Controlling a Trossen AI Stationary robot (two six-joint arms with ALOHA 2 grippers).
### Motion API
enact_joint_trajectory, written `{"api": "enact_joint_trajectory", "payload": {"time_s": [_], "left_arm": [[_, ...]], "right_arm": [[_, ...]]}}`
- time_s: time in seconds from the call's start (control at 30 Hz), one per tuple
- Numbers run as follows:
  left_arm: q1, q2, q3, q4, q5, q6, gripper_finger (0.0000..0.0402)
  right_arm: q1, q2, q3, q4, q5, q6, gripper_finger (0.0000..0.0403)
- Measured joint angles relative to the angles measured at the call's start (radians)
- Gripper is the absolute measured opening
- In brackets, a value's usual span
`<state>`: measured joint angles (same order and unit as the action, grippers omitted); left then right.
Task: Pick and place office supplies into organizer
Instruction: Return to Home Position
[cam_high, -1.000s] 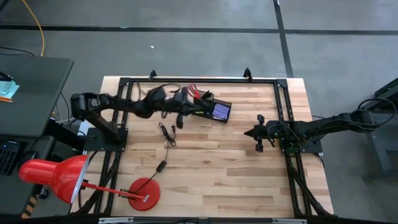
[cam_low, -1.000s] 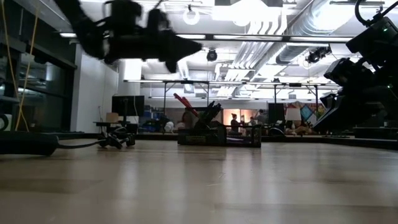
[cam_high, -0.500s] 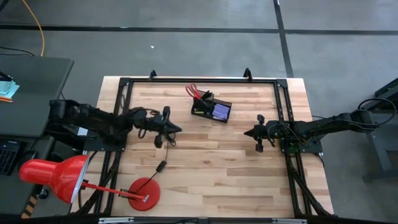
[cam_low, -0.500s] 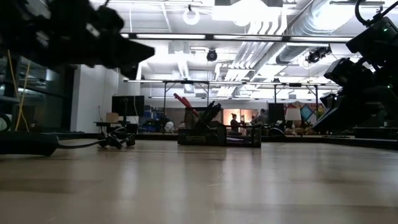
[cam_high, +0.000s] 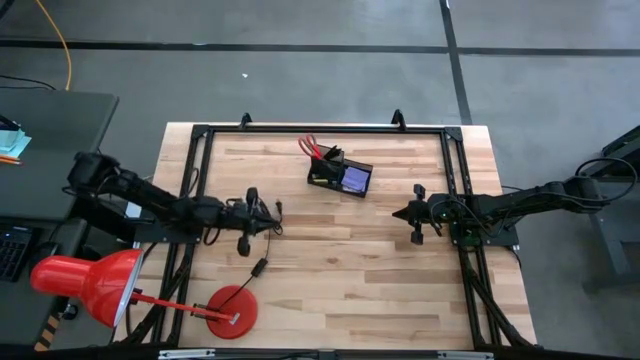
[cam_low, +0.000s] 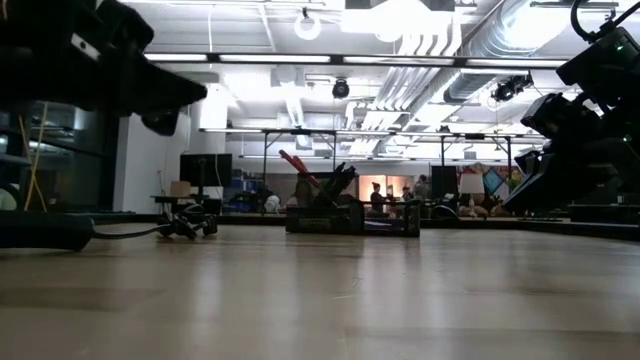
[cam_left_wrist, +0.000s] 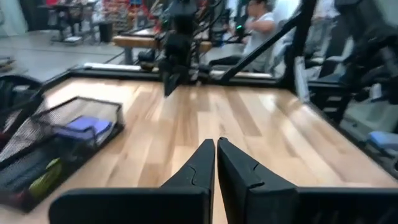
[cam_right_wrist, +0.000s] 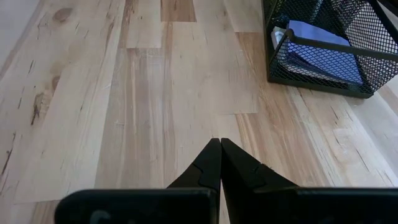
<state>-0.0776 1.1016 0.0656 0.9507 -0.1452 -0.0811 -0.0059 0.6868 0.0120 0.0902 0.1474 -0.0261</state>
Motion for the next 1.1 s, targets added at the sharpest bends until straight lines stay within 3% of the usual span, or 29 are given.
{"api": "enact_joint_trajectory", "payload": {"time_s": [0.2, 0.67, 0.97, 1.1], "left_arm": [[-0.1, -0.008, -0.005, -0.011, -0.045, 0.005, 0.0001], [-0.171, -0.136, -0.005, -0.157, -0.123, -0.029, 0.0001], [-0.172, -0.31, -0.004, -0.344, -0.131, -0.04, 0.0001], [-0.172, -0.391, -0.004, -0.38, -0.131, -0.033, 0.0001]], "right_arm": [[0.0, 0.0, 0.0, 0.0, 0.0, 0.0, 0.0], [0.0, 0.0, 0.0, 0.008, 0.0, -0.009, 0.0], [0.0, -0.007, 0.0, 0.354, -0.06, -0.022, 0.0], [0.0, -0.044, 0.0, 0.39, -0.093, -0.016, 0.0]]}}
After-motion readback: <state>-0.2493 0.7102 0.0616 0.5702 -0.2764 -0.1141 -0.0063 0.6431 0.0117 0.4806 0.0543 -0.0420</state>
